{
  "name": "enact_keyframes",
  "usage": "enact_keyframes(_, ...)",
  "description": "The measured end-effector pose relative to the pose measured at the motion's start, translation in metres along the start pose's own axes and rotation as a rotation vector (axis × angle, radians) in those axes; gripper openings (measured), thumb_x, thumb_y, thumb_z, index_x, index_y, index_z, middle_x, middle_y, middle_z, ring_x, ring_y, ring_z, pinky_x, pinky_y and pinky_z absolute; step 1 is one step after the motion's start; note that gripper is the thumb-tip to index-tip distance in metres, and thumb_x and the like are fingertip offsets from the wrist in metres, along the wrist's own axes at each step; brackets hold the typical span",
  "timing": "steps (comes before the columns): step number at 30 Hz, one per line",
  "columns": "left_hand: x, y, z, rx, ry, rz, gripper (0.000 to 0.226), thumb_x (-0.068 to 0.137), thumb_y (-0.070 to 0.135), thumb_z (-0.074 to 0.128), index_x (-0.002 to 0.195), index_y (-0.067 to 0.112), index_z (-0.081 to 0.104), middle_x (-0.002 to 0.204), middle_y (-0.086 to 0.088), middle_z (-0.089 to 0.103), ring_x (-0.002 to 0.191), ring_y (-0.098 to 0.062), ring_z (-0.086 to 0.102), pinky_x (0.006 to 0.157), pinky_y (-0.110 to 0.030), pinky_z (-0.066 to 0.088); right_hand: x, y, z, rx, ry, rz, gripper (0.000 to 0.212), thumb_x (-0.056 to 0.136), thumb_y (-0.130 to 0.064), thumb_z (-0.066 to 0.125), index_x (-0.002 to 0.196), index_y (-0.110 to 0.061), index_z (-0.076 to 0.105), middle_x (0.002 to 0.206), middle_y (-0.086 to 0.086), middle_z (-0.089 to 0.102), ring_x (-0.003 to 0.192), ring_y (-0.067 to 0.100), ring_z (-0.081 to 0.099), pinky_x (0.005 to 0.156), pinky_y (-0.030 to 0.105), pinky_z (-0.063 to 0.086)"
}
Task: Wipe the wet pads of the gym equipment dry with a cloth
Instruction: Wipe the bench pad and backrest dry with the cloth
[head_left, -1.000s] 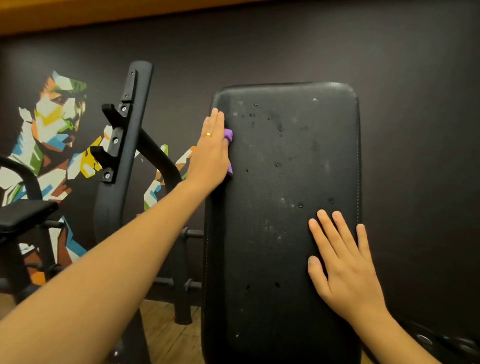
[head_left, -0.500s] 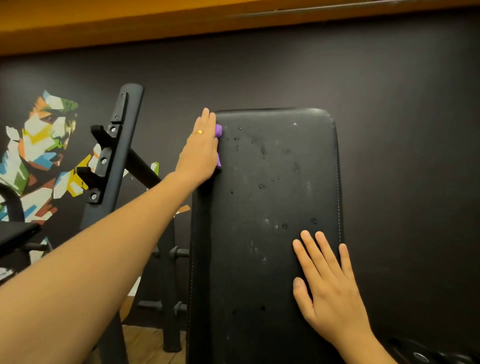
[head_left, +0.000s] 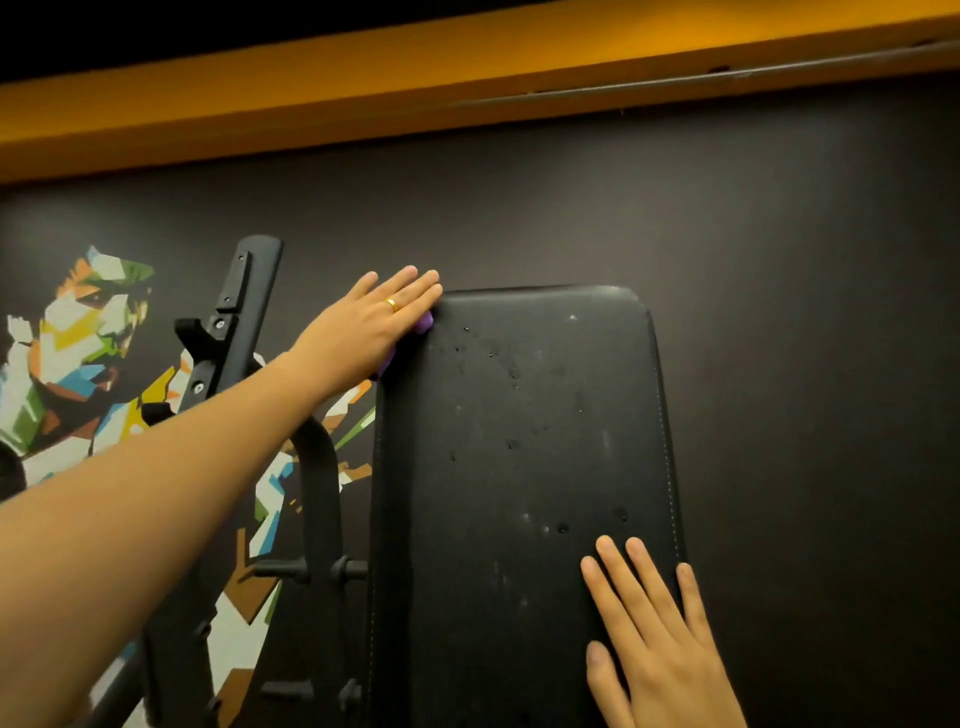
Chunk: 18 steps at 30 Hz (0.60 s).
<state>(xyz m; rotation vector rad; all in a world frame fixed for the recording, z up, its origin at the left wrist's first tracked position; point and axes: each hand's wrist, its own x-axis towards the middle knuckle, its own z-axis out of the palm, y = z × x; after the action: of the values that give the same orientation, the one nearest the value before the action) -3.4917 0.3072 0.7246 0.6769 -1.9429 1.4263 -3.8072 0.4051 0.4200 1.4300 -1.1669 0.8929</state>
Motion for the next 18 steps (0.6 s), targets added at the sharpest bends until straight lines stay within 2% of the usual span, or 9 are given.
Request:
enact_keyframes(2, 0.015, -0.003, -0.006, 0.042, -0.043, 0.044, 0.093, 0.094, 0.004, 0.061, 0.161, 0.019, -0.001, 0.169, -0.002, -0.007, 0.156, -0.022, -0.001, 0.124, -0.040, 0.010, 0.002, 0.001, 0.002, -0.002, 0.028, -0.004, 0.074, 0.076, -0.042, 0.053, 0.147, -0.021, 0.048, 0.156, 0.005, 0.045, 0.150, 0.024, 0.027, 0.121, 0.050, 0.013)
enact_keyframes(4, 0.033, 0.007, -0.007, 0.019, -0.073, 0.139, 0.080, 0.101, 0.004, 0.048, 0.162, 0.019, -0.001, 0.168, 0.001, -0.009, 0.156, -0.019, -0.003, 0.125, -0.037, 0.008, 0.003, -0.001, 0.004, -0.003, 0.063, 0.011, 0.075, 0.072, -0.041, 0.054, 0.144, -0.021, 0.048, 0.151, 0.005, 0.050, 0.148, 0.023, 0.029, 0.121, 0.049, 0.015)
enact_keyframes(7, 0.059, 0.027, 0.000, -0.035, -0.012, 0.252, 0.066, 0.108, 0.005, 0.033, 0.162, 0.023, -0.001, 0.166, 0.007, -0.012, 0.155, -0.015, -0.005, 0.127, -0.037, 0.012, 0.006, -0.003, 0.005, -0.010, 0.074, -0.001, 0.076, 0.070, -0.042, 0.054, 0.142, -0.021, 0.049, 0.148, 0.004, 0.052, 0.147, 0.022, 0.028, 0.121, 0.048, 0.014)
enact_keyframes(9, 0.071, 0.030, -0.002, -0.038, -0.021, 0.299, 0.072, 0.106, 0.000, 0.035, 0.160, 0.026, -0.005, 0.164, 0.010, -0.015, 0.155, -0.013, -0.006, 0.127, -0.035, 0.012, 0.006, 0.000, 0.003, -0.020, 0.063, -0.012, 0.076, 0.070, -0.042, 0.054, 0.143, -0.021, 0.053, 0.148, 0.005, 0.052, 0.148, 0.022, 0.027, 0.121, 0.048, 0.013)
enact_keyframes(12, 0.065, 0.011, -0.019, 0.052, -0.137, 0.334, 0.085, 0.100, -0.006, 0.040, 0.157, 0.030, -0.013, 0.164, 0.010, -0.017, 0.152, -0.010, -0.011, 0.126, -0.032, 0.007, 0.007, 0.001, 0.004, -0.013, 0.059, -0.013, 0.075, 0.071, -0.043, 0.054, 0.143, -0.022, 0.054, 0.150, 0.004, 0.051, 0.150, 0.020, 0.024, 0.121, 0.048, 0.013)
enact_keyframes(15, 0.044, -0.010, -0.027, 0.093, -0.225, 0.260, 0.109, 0.088, -0.006, 0.063, 0.157, 0.029, -0.014, 0.165, 0.007, -0.018, 0.150, -0.010, -0.016, 0.120, -0.026, 0.000, 0.007, 0.002, 0.007, -0.021, 0.090, -0.029, 0.075, 0.072, -0.043, 0.053, 0.144, -0.022, 0.048, 0.149, 0.003, 0.050, 0.150, 0.020, 0.023, 0.122, 0.047, 0.011)
enact_keyframes(16, 0.038, -0.010, -0.025, 0.089, -0.236, 0.246, 0.111, 0.087, -0.005, 0.066, 0.157, 0.029, -0.014, 0.165, 0.007, -0.019, 0.150, -0.010, -0.015, 0.120, -0.026, 0.000, 0.007, 0.001, 0.006, -0.020, 0.095, -0.026, 0.075, 0.072, -0.043, 0.053, 0.144, -0.022, 0.047, 0.149, 0.003, 0.050, 0.150, 0.020, 0.023, 0.122, 0.047, 0.010)
enact_keyframes(18, 0.038, -0.002, -0.020, 0.047, -0.217, 0.239, 0.098, 0.094, -0.004, 0.056, 0.156, 0.030, -0.013, 0.164, 0.008, -0.019, 0.152, -0.011, -0.012, 0.124, -0.028, 0.006, 0.008, -0.002, 0.005, -0.016, 0.103, -0.011, 0.076, 0.070, -0.043, 0.054, 0.143, -0.022, 0.048, 0.149, 0.003, 0.051, 0.150, 0.020, 0.024, 0.121, 0.047, 0.012)
